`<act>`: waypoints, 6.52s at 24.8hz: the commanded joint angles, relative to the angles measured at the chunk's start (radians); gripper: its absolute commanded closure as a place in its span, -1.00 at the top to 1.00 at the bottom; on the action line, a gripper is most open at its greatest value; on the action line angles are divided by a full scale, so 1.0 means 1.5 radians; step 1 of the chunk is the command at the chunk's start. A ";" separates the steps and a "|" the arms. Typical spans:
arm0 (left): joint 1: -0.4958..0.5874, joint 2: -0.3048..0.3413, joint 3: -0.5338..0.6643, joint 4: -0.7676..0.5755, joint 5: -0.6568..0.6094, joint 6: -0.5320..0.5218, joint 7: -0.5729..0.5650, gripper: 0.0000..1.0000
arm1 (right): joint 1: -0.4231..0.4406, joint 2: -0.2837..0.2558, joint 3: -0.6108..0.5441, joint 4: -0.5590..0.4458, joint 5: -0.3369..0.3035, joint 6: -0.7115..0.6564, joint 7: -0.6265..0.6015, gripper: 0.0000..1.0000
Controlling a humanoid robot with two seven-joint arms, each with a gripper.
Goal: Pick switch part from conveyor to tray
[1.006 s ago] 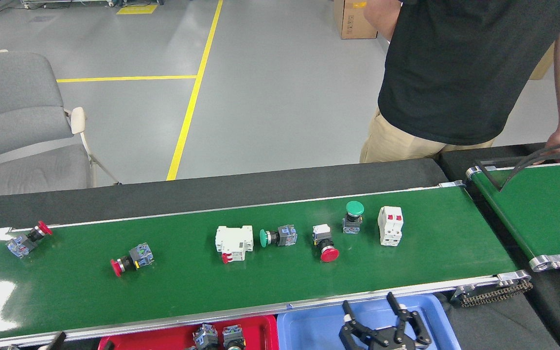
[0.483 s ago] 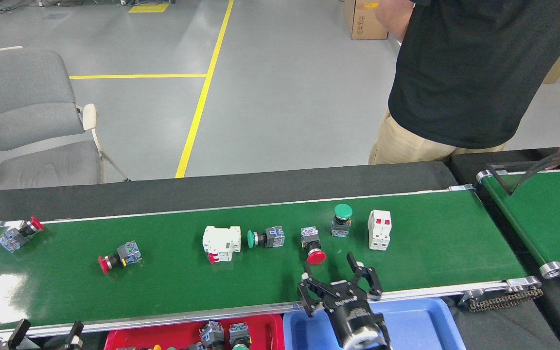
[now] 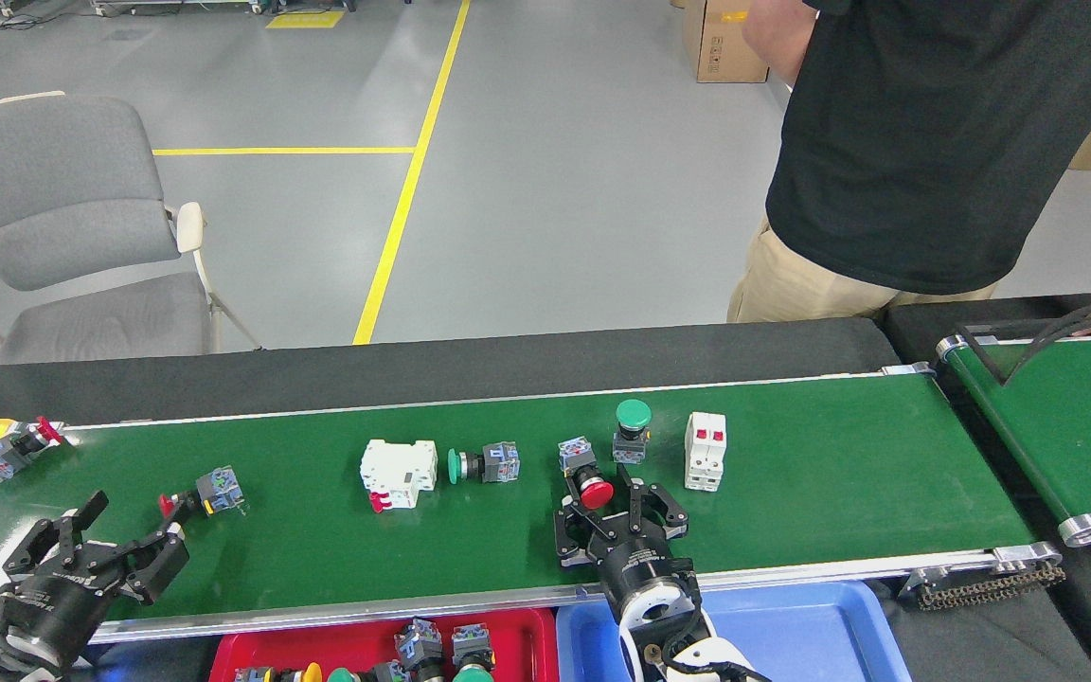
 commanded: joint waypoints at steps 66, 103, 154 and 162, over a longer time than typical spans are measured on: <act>0.346 -0.128 0.192 -0.353 0.034 0.133 0.029 0.98 | 0.338 -0.054 -0.437 -0.377 -0.064 -0.370 0.002 0.97; 0.081 0.041 0.165 0.057 0.047 0.113 0.055 -0.68 | 0.323 -0.056 -0.426 -0.366 -0.064 -0.372 0.002 0.97; 0.366 -0.195 0.113 -0.471 -0.028 0.118 0.026 1.00 | 0.320 -0.113 -0.441 -0.395 0.033 -0.315 0.002 0.95; 0.353 -0.172 0.215 -0.392 0.002 0.045 0.025 1.00 | 0.318 -0.113 -0.437 -0.394 0.033 -0.317 0.002 0.95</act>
